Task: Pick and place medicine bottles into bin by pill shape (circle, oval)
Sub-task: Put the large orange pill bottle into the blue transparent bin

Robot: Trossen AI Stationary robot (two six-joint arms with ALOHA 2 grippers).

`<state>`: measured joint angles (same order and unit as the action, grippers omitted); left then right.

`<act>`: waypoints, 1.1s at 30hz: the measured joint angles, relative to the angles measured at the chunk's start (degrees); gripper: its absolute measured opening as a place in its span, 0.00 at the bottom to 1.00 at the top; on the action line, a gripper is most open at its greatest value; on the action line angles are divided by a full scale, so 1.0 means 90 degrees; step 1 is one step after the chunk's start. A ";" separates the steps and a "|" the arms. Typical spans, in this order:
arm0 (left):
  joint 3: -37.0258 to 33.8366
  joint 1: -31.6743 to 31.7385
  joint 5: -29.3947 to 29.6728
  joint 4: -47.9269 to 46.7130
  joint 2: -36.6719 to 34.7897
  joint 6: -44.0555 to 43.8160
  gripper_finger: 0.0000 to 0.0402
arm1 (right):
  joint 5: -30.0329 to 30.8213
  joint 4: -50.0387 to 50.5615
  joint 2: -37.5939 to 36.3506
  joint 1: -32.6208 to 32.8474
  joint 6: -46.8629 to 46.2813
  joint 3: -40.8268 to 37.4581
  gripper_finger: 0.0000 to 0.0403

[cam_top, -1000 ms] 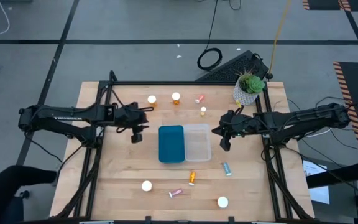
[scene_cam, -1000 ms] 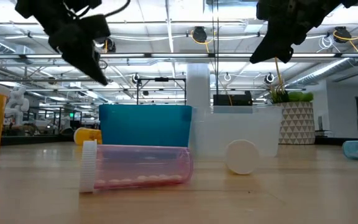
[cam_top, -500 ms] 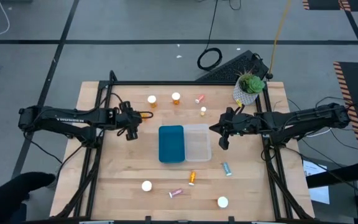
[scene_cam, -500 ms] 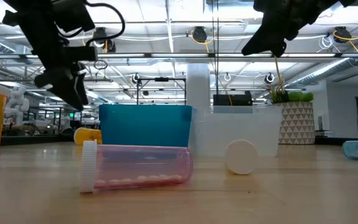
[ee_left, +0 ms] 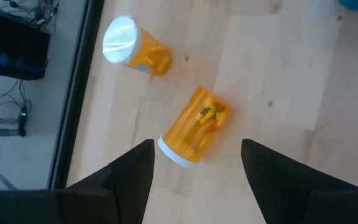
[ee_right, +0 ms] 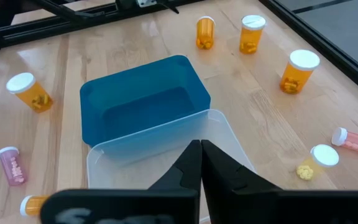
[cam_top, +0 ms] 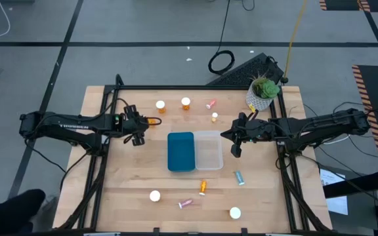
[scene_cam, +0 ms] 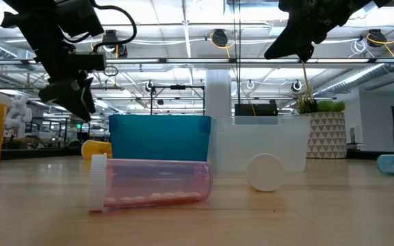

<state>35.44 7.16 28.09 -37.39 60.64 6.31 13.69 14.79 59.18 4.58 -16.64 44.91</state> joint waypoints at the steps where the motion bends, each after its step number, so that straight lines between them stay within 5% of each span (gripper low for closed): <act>1: 0.0000 0.0002 -0.0014 0.0000 0.0000 -0.0002 0.61 | 0.0000 0.0000 0.0000 0.0000 0.0000 0.0000 0.00; 13: -0.0472 0.0426 -0.0247 0.0285 -0.0002 0.0072 0.79 | -0.0019 0.0002 0.0000 0.0000 0.0000 0.0000 0.00; 21: -0.0512 0.0699 -0.0801 0.0443 -0.0002 -0.0065 0.75 | -0.0022 0.0002 0.0000 0.0000 0.0000 0.0000 0.00; 33: -0.0512 0.1205 -0.0393 0.0653 0.0012 -0.0309 0.74 | -0.0024 0.0002 0.0000 0.0002 0.0006 0.0000 0.00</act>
<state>30.83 18.01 24.55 -31.51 60.75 3.52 13.47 14.81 59.18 4.60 -16.59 44.91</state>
